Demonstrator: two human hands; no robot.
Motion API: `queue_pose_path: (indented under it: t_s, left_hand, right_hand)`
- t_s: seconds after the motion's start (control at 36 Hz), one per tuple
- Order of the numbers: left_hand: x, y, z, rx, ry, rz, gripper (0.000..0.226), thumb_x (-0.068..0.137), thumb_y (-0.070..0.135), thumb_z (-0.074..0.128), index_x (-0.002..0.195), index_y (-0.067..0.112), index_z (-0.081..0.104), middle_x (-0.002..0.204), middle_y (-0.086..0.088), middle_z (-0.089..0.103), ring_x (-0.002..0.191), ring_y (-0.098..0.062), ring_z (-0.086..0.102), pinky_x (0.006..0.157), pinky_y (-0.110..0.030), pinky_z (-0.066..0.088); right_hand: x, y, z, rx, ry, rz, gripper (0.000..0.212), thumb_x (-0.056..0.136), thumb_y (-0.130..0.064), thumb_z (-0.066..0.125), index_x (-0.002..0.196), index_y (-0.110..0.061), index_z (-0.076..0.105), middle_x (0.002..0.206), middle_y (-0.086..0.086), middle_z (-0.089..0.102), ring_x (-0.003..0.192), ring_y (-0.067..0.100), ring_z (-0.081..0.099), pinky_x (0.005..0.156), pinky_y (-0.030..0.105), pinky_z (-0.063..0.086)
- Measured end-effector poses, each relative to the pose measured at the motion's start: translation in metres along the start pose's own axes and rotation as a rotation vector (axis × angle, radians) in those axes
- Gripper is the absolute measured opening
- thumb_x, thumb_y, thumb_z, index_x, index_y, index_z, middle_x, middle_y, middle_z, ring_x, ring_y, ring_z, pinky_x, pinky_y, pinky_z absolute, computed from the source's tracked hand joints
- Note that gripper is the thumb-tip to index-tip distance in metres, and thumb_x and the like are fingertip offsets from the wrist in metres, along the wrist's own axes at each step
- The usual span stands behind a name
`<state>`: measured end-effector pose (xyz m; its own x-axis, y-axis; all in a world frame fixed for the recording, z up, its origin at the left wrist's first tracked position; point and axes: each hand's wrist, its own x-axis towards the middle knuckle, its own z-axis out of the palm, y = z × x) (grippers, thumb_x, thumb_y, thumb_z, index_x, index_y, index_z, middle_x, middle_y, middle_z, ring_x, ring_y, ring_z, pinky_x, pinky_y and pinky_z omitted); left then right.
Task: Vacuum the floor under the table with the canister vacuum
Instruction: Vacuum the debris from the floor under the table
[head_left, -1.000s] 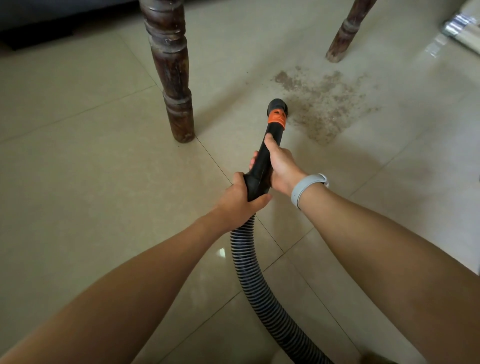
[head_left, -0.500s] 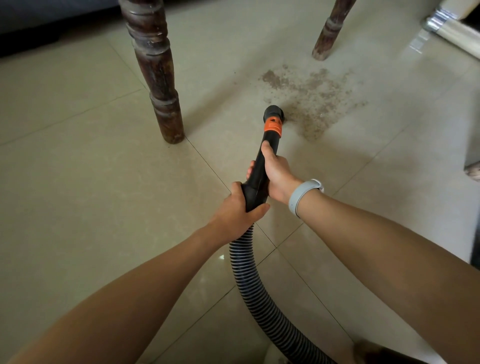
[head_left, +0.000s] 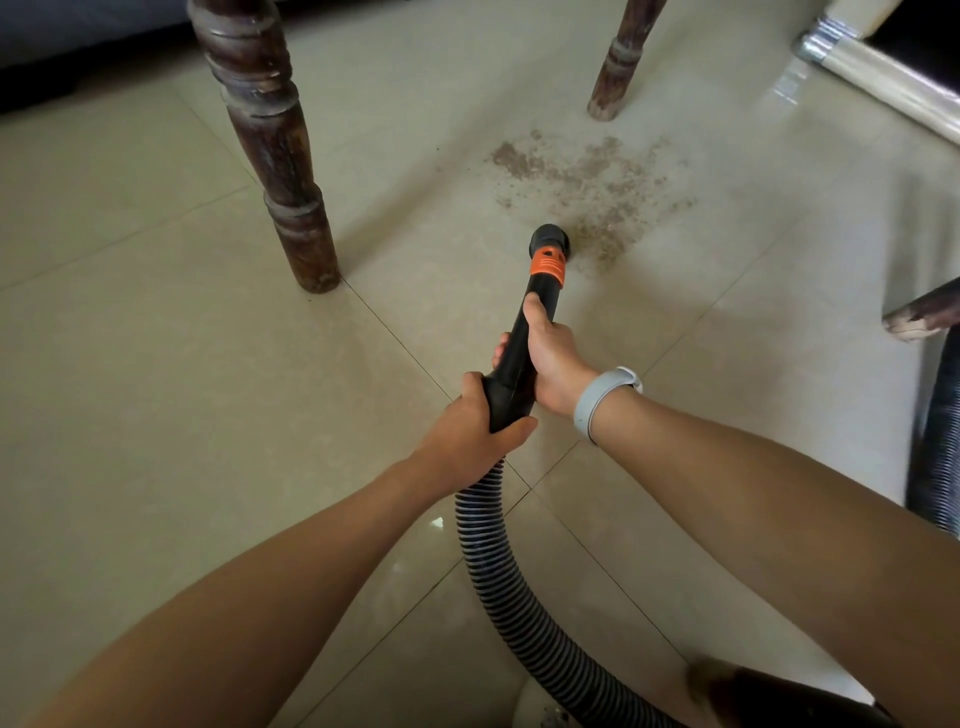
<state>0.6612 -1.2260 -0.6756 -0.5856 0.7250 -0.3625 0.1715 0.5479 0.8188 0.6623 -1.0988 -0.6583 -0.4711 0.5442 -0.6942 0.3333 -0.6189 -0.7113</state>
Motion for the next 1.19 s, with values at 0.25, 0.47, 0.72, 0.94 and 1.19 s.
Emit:
queue_pose_path:
  t_s: [0.25, 0.47, 0.72, 0.94, 1.19]
  left_hand:
    - [-0.003, 0.003, 0.008, 0.035, -0.038, 0.036, 0.042, 0.089, 0.037, 0.061, 0.108, 0.016, 0.029, 0.079, 0.001, 0.054, 0.065, -0.012, 0.057, 0.052, -0.017, 0.048]
    - [-0.006, 0.007, 0.014, -0.024, -0.078, 0.044, 0.042, 0.089, 0.036, 0.062, 0.107, 0.016, 0.031, 0.080, 0.002, 0.054, 0.064, -0.009, 0.054, 0.050, -0.015, 0.041]
    - [-0.004, 0.011, 0.017, -0.010, -0.119, 0.080, 0.042, 0.088, 0.036, 0.063, 0.108, 0.014, 0.032, 0.078, 0.005, 0.053, 0.063, -0.008, 0.054, 0.051, -0.017, 0.044]
    - [0.003, 0.013, 0.022, -0.067, -0.060, 0.058, 0.042, 0.088, 0.036, 0.064, 0.107, 0.015, 0.033, 0.081, 0.002, 0.054, 0.064, -0.009, 0.054, 0.053, -0.019, 0.045]
    - [0.015, 0.015, 0.021, -0.083, 0.060, 0.024, 0.049, 0.083, 0.037, 0.069, 0.106, 0.017, 0.030, 0.094, -0.002, 0.055, 0.075, -0.015, 0.057, 0.055, -0.017, 0.044]
  right_hand:
    - [-0.006, 0.002, -0.012, 0.038, 0.041, 0.017, 0.035, 0.095, -0.041, 0.051, 0.089, -0.008, 0.044, 0.066, 0.007, 0.051, 0.050, 0.020, 0.051, 0.053, 0.029, 0.049]
    - [-0.011, 0.004, -0.020, 0.023, 0.106, -0.026, 0.034, 0.097, -0.040, 0.047, 0.086, -0.008, 0.043, 0.065, 0.007, 0.051, 0.048, 0.020, 0.050, 0.052, 0.030, 0.048]
    - [-0.007, 0.007, -0.026, 0.026, 0.229, -0.071, 0.034, 0.098, -0.041, 0.045, 0.087, -0.008, 0.044, 0.059, 0.006, 0.051, 0.042, 0.018, 0.049, 0.045, 0.026, 0.046]
    - [0.000, 0.000, -0.026, 0.025, 0.205, -0.093, 0.033, 0.097, -0.037, 0.047, 0.081, -0.009, 0.043, 0.059, 0.006, 0.049, 0.045, 0.020, 0.048, 0.049, 0.028, 0.046]
    - [0.017, -0.009, -0.018, 0.029, 0.115, -0.059, 0.036, 0.095, -0.042, 0.052, 0.090, -0.006, 0.047, 0.062, 0.007, 0.052, 0.046, 0.020, 0.050, 0.049, 0.027, 0.046]
